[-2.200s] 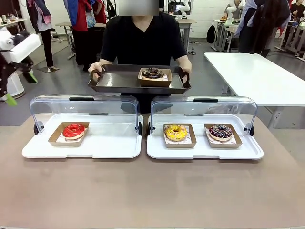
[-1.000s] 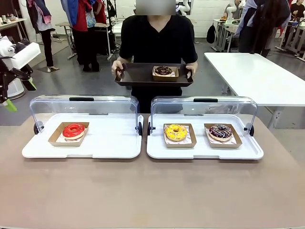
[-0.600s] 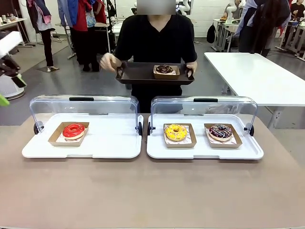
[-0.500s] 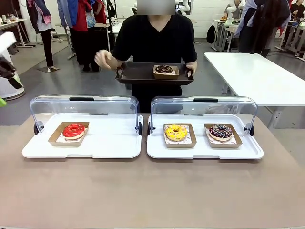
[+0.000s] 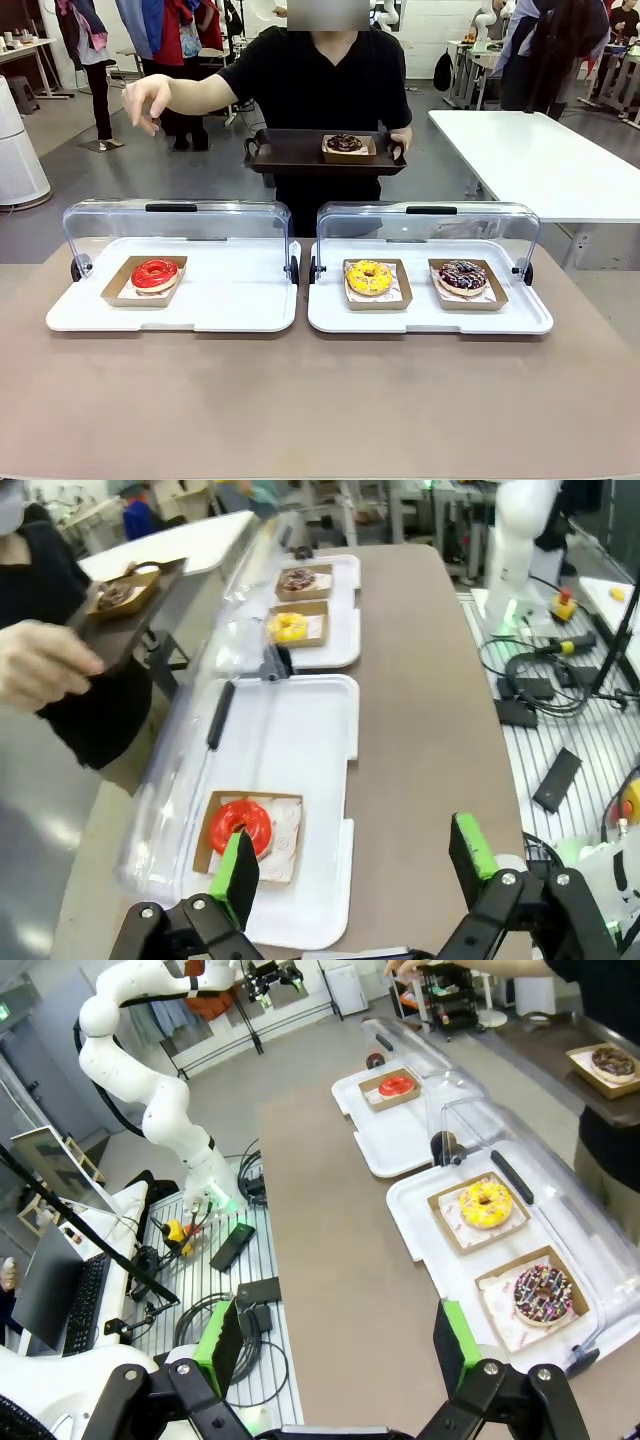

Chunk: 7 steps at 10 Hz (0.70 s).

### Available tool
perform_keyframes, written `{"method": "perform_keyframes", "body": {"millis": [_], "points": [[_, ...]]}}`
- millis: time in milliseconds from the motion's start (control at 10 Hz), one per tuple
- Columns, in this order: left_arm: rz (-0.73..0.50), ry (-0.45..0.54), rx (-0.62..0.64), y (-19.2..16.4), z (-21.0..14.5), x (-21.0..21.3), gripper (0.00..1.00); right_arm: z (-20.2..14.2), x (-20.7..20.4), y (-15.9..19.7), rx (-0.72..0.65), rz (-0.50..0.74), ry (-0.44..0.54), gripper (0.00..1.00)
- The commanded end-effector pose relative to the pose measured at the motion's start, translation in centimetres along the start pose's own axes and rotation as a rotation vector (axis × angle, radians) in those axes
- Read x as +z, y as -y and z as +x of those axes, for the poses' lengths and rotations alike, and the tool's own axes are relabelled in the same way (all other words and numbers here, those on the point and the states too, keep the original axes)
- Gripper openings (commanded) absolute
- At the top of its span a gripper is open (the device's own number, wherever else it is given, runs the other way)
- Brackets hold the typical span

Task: Provide the desired donut to the person.
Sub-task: Pick up and lift the Paper togo box containing the Donut pointed at by the person.

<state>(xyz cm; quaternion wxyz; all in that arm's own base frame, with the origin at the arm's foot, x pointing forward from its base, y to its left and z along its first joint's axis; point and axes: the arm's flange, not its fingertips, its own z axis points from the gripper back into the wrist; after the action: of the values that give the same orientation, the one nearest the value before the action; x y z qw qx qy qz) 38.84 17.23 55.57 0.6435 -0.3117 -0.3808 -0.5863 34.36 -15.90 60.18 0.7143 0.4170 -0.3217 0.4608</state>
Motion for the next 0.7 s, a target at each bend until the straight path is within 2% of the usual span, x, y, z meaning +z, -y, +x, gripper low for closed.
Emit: {"method": "perform_keyframes", "body": {"millis": [0, 300, 600], "points": [[0.060, -0.013, -0.013, 1.0, -0.9, 0.9, 1.00, 0.0, -0.1, 0.0, 0.006, 0.008, 0.008, 1.00], [0.058, 0.015, 0.025, 1.8, -4.0, 2.9, 1.00, 0.0, -0.1, 0.0, 0.006, 0.008, 0.008, 1.00], [0.036, -0.001, 0.022, 1.7, -4.0, 3.3, 1.00, 0.0, -0.1, 0.0, 0.006, 0.008, 0.008, 1.00]]}}
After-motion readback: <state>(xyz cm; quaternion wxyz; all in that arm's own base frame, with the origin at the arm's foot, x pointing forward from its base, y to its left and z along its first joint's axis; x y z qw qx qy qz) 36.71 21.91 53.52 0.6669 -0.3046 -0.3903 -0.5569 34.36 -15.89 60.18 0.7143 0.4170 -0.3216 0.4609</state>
